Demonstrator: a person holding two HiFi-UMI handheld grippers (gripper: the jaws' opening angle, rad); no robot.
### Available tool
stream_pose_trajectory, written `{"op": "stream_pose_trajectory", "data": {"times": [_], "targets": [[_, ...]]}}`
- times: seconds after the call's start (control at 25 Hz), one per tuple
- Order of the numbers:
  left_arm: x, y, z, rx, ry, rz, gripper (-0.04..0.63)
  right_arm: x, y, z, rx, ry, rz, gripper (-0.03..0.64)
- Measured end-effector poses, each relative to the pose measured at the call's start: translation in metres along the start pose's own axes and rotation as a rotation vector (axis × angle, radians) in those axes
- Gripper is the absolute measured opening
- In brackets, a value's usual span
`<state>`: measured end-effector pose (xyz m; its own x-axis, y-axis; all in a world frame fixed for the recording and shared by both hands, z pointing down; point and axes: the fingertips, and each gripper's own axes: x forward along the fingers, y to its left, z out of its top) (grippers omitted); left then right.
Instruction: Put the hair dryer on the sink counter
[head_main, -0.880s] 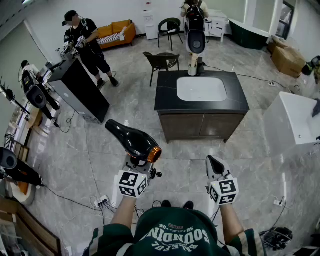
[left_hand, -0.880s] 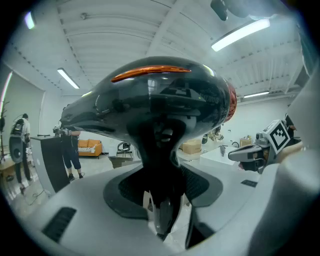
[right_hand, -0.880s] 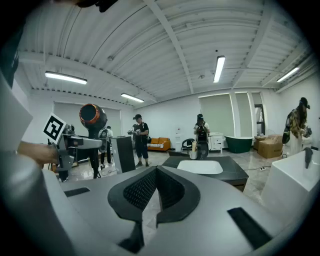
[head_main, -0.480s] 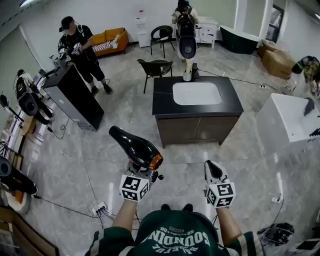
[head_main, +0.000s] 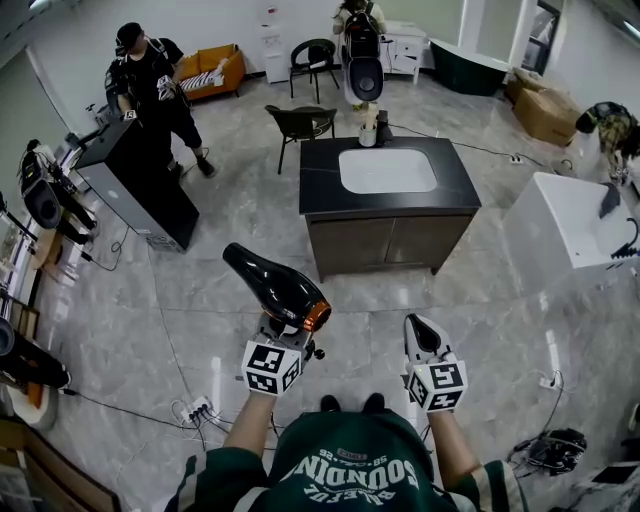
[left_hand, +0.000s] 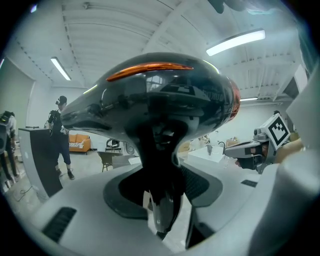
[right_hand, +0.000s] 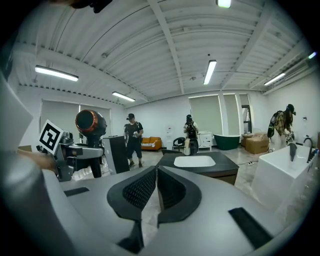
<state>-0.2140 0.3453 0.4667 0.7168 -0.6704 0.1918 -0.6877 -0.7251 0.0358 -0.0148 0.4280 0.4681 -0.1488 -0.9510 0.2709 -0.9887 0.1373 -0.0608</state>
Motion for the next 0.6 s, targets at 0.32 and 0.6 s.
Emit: {"op": "stream_pose_trajectory", "data": {"times": [0.32, 0.6], "targets": [[-0.004, 0.007, 0.001, -0.002, -0.010, -0.021, 0.198, 0.003, 0.013, -0.003, 0.008, 0.010, -0.006, 0.043], [-0.004, 0.021, -0.001, 0.006, -0.011, -0.031, 0.198, 0.013, 0.025, -0.003, 0.010, 0.015, -0.008, 0.044]]}}
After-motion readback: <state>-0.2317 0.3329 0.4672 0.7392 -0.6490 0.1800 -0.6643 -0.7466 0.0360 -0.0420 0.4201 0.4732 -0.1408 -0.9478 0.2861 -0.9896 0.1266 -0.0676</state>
